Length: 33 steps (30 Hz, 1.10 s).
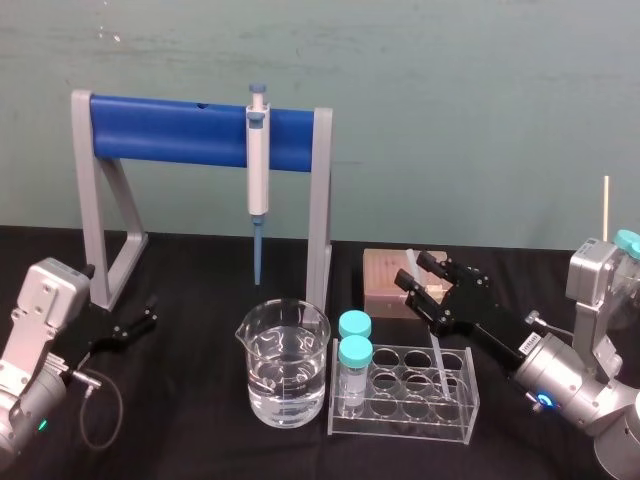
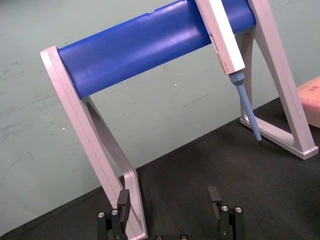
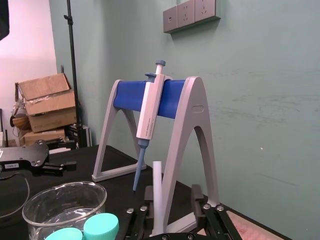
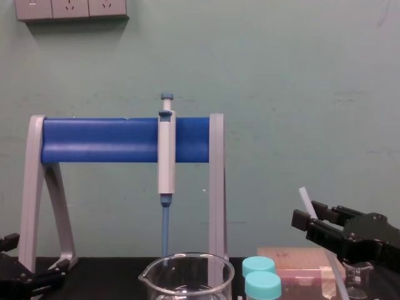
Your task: Pick up the stirring rod with one hand, then place it down.
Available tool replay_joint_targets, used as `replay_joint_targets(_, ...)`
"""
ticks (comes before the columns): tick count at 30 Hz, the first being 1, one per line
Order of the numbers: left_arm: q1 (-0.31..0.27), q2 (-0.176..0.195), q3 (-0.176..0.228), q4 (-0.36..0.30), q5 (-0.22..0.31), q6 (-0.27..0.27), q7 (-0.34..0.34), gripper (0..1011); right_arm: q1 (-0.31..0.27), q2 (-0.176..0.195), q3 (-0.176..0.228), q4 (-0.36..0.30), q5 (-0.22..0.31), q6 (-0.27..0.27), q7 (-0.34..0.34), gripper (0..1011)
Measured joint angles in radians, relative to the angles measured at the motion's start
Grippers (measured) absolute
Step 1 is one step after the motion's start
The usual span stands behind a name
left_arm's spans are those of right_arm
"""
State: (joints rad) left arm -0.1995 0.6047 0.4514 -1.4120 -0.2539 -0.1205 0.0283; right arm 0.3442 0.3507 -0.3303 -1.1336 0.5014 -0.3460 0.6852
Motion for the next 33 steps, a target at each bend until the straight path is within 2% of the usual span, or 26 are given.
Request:
replay_joint_targets(4,0.0,0.0,0.0,0.0,0.0,0.0,0.0,1000,0.0,0.0,0.0,0.0,0.0,0.0,0.0,557)
replay_joint_targets(5,0.0,0.0,0.0,0.0,0.0,0.0,0.0,1000,0.0,0.0,0.0,0.0,0.0,0.0,0.0,618)
replay_joint_targets(7,0.0,0.0,0.0,0.0,0.0,0.0,0.0,1000,0.0,0.0,0.0,0.0,0.0,0.0,0.001,658)
replay_joint_targets(8,0.0,0.0,0.0,0.0,0.0,0.0,0.0,1000,0.0,0.0,0.0,0.0,0.0,0.0,0.001,715)
replay_joint_targets(9,0.0,0.0,0.0,0.0,0.0,0.0,0.0,1000,0.0,0.0,0.0,0.0,0.0,0.0,0.001,715)
replay_joint_targets(19,0.0,0.0,0.0,0.0,0.0,0.0,0.0,1000,0.0,0.0,0.0,0.0,0.0,0.0,0.001,1002)
replay_joint_targets(28,0.0,0.0,0.0,0.0,0.0,0.0,0.0,1000,-0.003,0.001,0.0,-0.009,-0.007,-0.008,-0.004,1004)
replay_joint_targets(33,0.0,0.0,0.0,0.0,0.0,0.0,0.0,1000,-0.026,0.003,0.018,-0.061,-0.056,-0.07,-0.062,1004)
